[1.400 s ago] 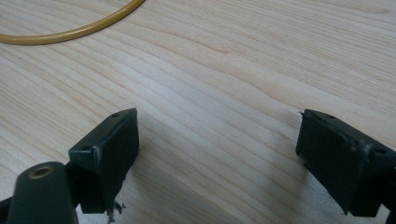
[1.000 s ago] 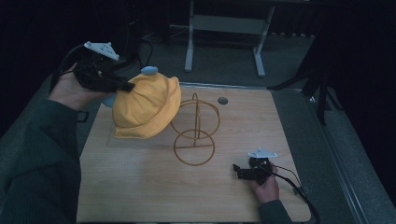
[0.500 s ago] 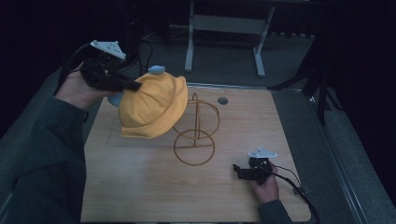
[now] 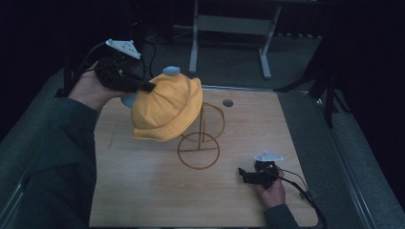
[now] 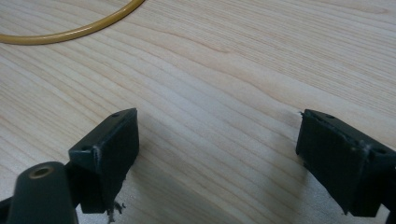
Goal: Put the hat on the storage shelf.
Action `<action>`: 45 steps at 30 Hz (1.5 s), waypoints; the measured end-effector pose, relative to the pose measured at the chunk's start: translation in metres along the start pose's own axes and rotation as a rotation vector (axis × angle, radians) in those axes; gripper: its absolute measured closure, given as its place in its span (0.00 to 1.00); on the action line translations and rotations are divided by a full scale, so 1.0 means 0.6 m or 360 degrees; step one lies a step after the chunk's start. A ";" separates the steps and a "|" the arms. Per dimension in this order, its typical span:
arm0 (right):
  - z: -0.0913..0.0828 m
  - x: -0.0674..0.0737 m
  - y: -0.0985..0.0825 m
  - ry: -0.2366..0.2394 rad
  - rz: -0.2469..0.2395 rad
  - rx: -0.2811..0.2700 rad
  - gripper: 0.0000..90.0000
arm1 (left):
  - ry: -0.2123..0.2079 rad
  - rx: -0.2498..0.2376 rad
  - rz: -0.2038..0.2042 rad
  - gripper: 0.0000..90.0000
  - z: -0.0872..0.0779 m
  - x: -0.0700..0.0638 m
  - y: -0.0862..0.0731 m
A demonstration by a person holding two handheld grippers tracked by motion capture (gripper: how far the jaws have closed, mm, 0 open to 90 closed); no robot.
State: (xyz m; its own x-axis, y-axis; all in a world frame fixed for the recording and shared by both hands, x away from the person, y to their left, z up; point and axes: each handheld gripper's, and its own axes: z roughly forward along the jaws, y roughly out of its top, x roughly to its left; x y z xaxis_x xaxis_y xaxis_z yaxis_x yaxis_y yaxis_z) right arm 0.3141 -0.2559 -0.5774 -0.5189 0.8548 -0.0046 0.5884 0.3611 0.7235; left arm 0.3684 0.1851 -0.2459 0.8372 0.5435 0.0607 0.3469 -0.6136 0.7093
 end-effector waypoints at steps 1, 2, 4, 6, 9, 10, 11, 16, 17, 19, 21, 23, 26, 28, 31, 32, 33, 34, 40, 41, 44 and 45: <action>0.000 0.000 0.000 0.0000 0.0000 0.0000 0.15 | -0.0005 0.0002 0.0008 0.92 0.003 -0.001 0.003; 0.000 0.000 0.000 0.0000 0.0000 0.0000 0.15 | -0.0013 -0.0002 0.0011 0.92 0.008 -0.004 0.006; 0.000 0.000 0.000 0.0000 -0.0001 0.0001 0.15 | -0.0023 -0.0002 0.0017 0.92 0.013 -0.006 0.011; 0.000 0.000 0.000 0.0001 0.0000 0.0002 0.15 | -0.0027 -0.0005 0.0023 0.92 0.019 -0.008 0.016; 0.000 0.000 0.000 0.0000 -0.0001 0.0002 0.15 | -0.0032 0.0002 0.0036 0.92 0.027 -0.013 0.024; 0.000 0.000 0.000 0.0000 0.0000 0.0002 0.15 | -0.0034 0.0007 0.0041 0.92 0.030 -0.014 0.027; 0.000 0.000 0.000 0.0000 -0.0001 0.0002 0.15 | -0.0036 0.0009 0.0042 0.92 0.031 -0.015 0.028; 0.000 0.000 0.000 0.0000 0.0001 0.0002 0.15 | -0.0039 0.0004 0.0038 0.92 0.045 -0.018 0.036; 0.000 0.000 0.000 0.0000 0.0002 0.0001 0.15 | -0.0041 0.0006 0.0043 0.92 0.046 -0.018 0.036; 0.000 0.000 0.000 0.0000 0.0002 0.0002 0.15 | -0.0038 0.0003 0.0040 0.92 0.049 -0.019 0.038; 0.000 0.000 0.000 0.0000 0.0003 0.0002 0.15 | -0.0032 0.0008 0.0052 0.92 0.057 -0.022 0.042; 0.000 0.000 0.000 0.0000 0.0005 0.0002 0.15 | -0.0031 0.0008 0.0053 0.91 0.064 -0.025 0.045; 0.000 0.000 0.000 0.0000 0.0005 0.0003 0.15 | -0.0030 0.0010 0.0059 0.91 0.075 -0.029 0.051; 0.000 0.000 0.000 0.0001 0.0005 0.0002 0.15 | -0.0024 0.0014 0.0068 0.91 0.084 -0.032 0.056; 0.000 0.000 0.000 0.0001 0.0005 0.0002 0.15 | -0.0022 0.0025 0.0079 0.91 0.097 -0.035 0.062; 0.000 0.000 0.000 0.0001 0.0005 0.0002 0.15 | -0.0017 0.0028 0.0084 0.91 0.101 -0.037 0.064; 0.000 0.000 0.000 0.0002 0.0005 0.0002 0.15 | -0.0021 0.0033 0.0084 0.91 0.106 -0.038 0.066; 0.000 0.000 0.000 0.0002 0.0005 0.0003 0.15 | -0.0020 0.0028 0.0081 0.90 0.111 -0.039 0.067; 0.000 0.000 0.000 0.0001 0.0001 0.0000 0.15 | -0.0034 -0.0032 0.0084 0.85 0.142 -0.047 0.075; 0.000 0.000 0.000 0.0001 0.0003 0.0001 0.15 | -0.0048 -0.0051 0.0088 0.85 0.146 -0.049 0.076; 0.000 0.000 0.000 0.0001 0.0004 0.0002 0.15 | -0.0065 -0.0030 0.0115 0.83 0.163 -0.057 0.079; 0.000 0.000 0.000 0.0002 0.0004 0.0001 0.15 | -0.0062 -0.0009 0.0124 0.84 0.169 -0.061 0.079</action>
State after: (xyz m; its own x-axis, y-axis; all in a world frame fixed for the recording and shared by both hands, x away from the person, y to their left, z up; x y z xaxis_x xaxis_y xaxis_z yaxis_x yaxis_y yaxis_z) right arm 0.3140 -0.2558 -0.5773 -0.5179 0.8554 -0.0019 0.5902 0.3590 0.7231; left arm 0.3974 0.0782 -0.2861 0.8775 0.4713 0.0884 0.2778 -0.6498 0.7075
